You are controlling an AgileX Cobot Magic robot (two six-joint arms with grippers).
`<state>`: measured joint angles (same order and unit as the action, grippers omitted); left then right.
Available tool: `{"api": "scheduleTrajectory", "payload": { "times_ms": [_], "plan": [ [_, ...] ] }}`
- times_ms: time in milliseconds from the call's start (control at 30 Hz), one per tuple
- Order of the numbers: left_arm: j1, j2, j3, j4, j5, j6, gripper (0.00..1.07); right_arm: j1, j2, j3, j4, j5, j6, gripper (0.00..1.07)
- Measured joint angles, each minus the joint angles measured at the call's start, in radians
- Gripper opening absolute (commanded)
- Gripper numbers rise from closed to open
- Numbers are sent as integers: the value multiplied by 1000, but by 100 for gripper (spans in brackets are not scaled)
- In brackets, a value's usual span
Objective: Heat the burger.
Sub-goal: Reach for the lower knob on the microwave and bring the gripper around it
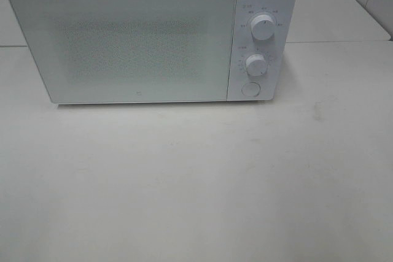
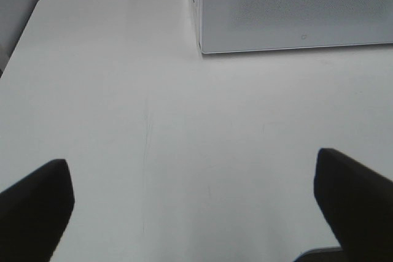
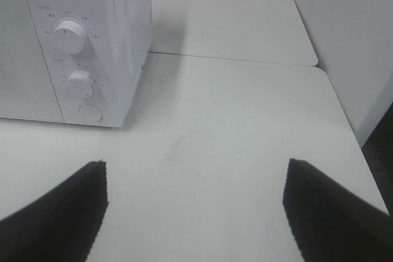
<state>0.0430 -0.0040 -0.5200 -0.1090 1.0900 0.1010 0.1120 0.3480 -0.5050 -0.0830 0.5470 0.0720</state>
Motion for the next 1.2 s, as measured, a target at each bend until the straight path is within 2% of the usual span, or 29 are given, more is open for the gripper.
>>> {"api": "scheduleTrajectory", "payload": {
  "times_ms": [233,333,733,1100,1200],
  "plan": [
    [0,0,0,0,0,0,100,0,155,8,0,-194,1,76],
    [0,0,0,0,0,0,100,0,176,8,0,-217,4,76],
    [0,0,0,0,0,0,100,0,465,8,3,-446,118,76],
    [0,0,0,0,0,0,100,0,640,10,3,-639,151,76],
    [0,0,0,0,0,0,100,0,677,38,3,-722,151,76]
  ]
}}
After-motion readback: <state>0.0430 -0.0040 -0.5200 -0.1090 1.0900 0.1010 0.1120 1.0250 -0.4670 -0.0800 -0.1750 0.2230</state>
